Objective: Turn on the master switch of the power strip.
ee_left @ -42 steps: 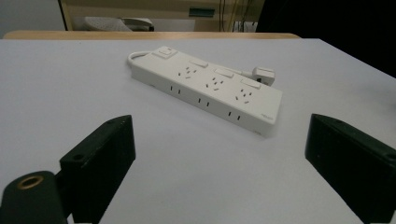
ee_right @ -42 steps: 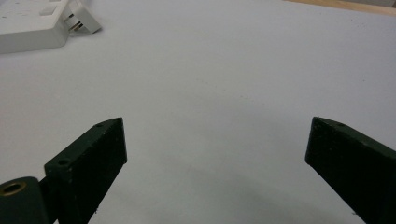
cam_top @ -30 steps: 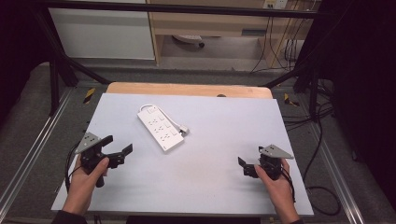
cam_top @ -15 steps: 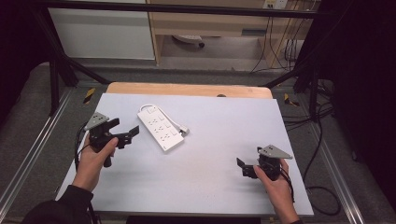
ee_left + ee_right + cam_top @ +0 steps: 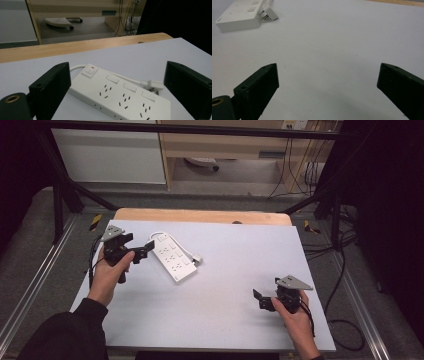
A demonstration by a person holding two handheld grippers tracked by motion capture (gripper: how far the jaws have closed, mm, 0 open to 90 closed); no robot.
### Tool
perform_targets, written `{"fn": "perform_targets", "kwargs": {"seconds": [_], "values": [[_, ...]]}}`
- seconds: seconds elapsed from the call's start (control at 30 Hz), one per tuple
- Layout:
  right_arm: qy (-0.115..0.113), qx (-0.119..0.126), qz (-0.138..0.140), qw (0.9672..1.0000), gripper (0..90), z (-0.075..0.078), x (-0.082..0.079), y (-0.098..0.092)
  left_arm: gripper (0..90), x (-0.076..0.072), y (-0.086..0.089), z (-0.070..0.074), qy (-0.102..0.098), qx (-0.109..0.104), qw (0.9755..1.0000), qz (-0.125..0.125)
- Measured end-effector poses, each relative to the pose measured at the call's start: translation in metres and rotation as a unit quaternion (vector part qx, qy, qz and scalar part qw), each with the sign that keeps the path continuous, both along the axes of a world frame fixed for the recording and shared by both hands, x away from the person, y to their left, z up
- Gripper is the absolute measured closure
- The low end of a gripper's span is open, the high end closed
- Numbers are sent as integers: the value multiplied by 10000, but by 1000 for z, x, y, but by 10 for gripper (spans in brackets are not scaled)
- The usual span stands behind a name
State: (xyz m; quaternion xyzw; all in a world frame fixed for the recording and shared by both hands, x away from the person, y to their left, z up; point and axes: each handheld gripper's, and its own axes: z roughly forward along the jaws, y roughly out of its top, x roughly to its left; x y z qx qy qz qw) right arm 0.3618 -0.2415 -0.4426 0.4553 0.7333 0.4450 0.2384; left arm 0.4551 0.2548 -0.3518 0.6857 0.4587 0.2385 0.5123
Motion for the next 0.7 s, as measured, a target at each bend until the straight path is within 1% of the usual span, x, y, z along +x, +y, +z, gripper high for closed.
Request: {"fn": "perform_targets", "kwargs": {"seconds": [0.03, 0.13, 0.17, 0.2, 0.23, 0.27, 0.33, 0.43, 0.47, 0.57, 0.63, 0.67, 0.7], "values": [[-9, -6, 3, 10000, 43, 0, 0, 0, 66, 0, 0, 0, 0, 0, 10000, 0], [-11, -1, 8, 10000, 43, 0, 0, 0, 65, 10, -3, 2, -46, 26, 10000, 45], [-4, 8, 8, 10000, 43, 0, 0, 0, 65, 10, -3, 2, -46, 26, 10000, 45], [1, 11, 15, 10000, 43, 0, 0, 0, 65, 15, -5, 2, -54, 21, 10000, 75], [8, 28, 11, 10000, 44, 0, 0, 0, 66, 15, -5, 2, -54, 21, 10000, 75], [22, 36, 21, 10000, 44, 0, 0, 0, 66, 20, -6, 2, -57, 23, 9999, 105], [23, 45, 24, 10000, 44, 0, 0, 0, 67, 23, -7, 2, -70, 34, 9999, 124], [10, 51, 37, 10000, 44, 0, 0, 0, 70, 32, -11, 0, -116, 50, 9997, 208], [10, 51, 37, 10000, 44, 0, 0, 0, 72, 32, -11, 0, -116, 50, 9997, 208], [22, 57, 43, 10000, 46, 0, 0, 1, 74, 39, -14, -1, -162, 82, 9995, 264], [11, 60, 45, 10000, 46, 0, 0, 1, 76, 43, -17, -2, -150, 75, 9995, 284], [12, 57, 46, 10000, 47, 0, -1, 1, 77, 46, -20, -3, -150, 117, 9994, 279], [16, 52, 53, 10000, 47, 0, -1, 1, 77, 46, -20, -3, -150, 117, 9994, 279]]}}
